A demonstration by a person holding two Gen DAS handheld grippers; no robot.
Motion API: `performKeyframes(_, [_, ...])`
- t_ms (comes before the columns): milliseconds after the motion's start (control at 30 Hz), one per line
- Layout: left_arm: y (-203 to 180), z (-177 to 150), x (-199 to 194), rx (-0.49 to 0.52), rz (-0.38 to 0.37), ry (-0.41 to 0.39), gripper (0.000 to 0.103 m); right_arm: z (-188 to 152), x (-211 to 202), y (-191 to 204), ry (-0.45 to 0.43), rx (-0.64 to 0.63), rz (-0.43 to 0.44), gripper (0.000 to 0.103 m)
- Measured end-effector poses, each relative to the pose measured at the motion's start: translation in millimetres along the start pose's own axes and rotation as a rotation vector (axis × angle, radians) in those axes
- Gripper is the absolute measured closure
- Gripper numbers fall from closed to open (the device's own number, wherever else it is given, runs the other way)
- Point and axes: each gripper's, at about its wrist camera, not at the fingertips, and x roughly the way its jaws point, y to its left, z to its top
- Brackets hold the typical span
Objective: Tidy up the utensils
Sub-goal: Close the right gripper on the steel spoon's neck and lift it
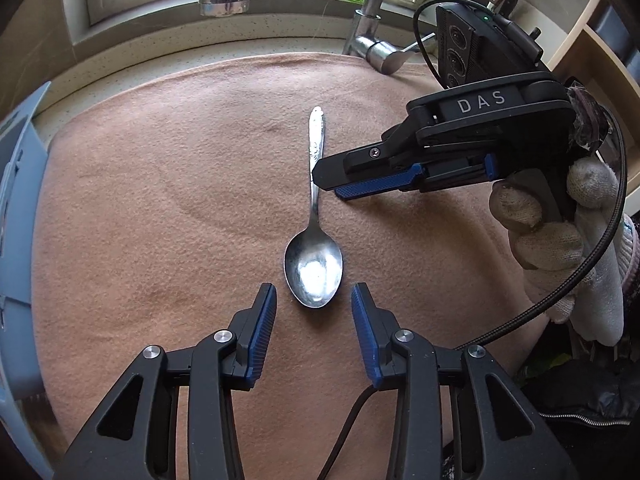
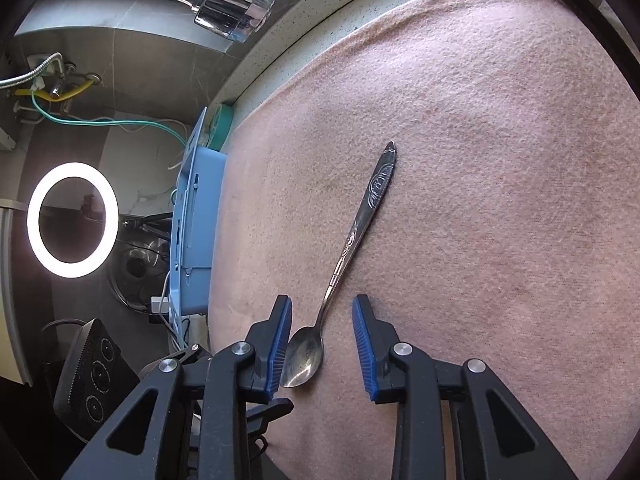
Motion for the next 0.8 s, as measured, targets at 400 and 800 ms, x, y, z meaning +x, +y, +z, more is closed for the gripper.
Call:
performKeyframes(400, [-6, 8, 22, 0.035, 0.013, -0.003, 0.076, -1, 12, -7, -0.013, 0.047, 0.022, 0.092])
performKeyframes(800, [6, -2, -9, -0.006, -0.008, -0.07, 0.077, -2, 7, 16, -0.041, 0.06, 0.053, 0.1])
